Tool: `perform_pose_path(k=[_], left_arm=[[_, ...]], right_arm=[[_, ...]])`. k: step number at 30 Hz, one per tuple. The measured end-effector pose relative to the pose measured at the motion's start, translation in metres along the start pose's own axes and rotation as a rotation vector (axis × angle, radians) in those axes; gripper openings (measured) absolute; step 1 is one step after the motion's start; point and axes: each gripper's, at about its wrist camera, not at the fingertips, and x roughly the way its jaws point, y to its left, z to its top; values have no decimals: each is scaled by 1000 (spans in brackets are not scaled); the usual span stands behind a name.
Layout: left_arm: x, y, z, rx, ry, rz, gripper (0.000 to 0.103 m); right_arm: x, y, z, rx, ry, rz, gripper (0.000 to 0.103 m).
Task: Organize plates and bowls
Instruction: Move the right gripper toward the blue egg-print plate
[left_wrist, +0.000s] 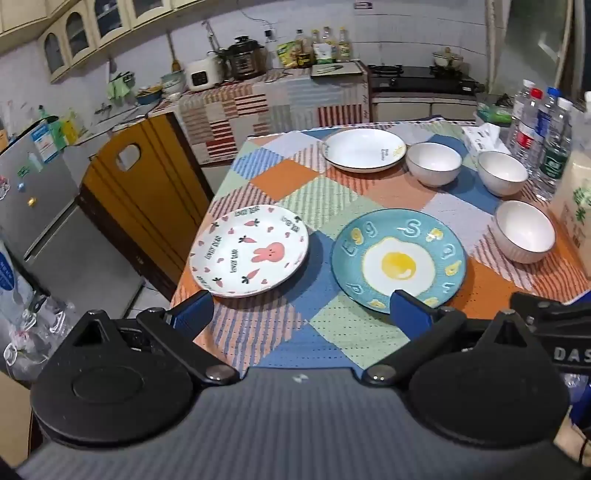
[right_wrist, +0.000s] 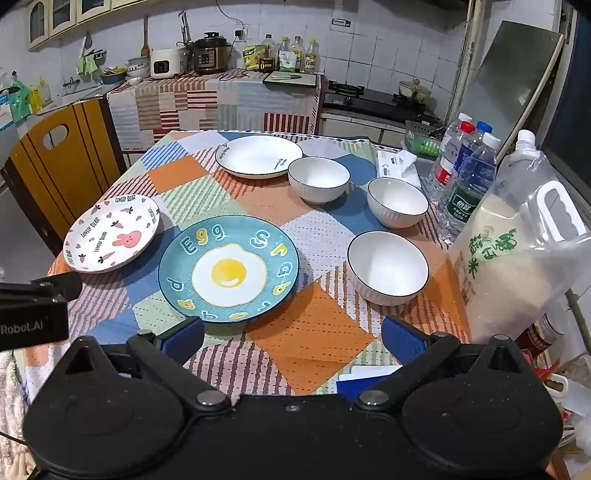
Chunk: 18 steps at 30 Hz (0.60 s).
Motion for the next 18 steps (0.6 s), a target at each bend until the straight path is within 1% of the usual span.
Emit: perform_pose_path(k=[1, 4, 6, 8, 13, 16, 18], left_arm=[[-1, 0, 0, -3, 2, -11, 103], [-7, -1, -3, 3, -2, -3, 103], [-13, 2, -7, -14, 4, -12, 103], [4, 7, -6, -41, 22, -24, 103], [9, 13, -5, -81, 23, -17, 103], [10, 14, -6, -94, -1, -13, 103], [7, 12, -9, -87, -41, 16, 103]], right_arm=[[0, 0, 0, 0, 0, 0, 103], [0, 0, 0, 2, -3, -2, 103], [1, -1, 0, 6, 0, -5, 103], [1, -2, 0, 12, -1, -8, 103], [1, -4, -1, 22, -1, -13, 103], [1, -5, -1, 25, -1, -14, 103], [1, -5, 0, 24, -2, -13, 103]])
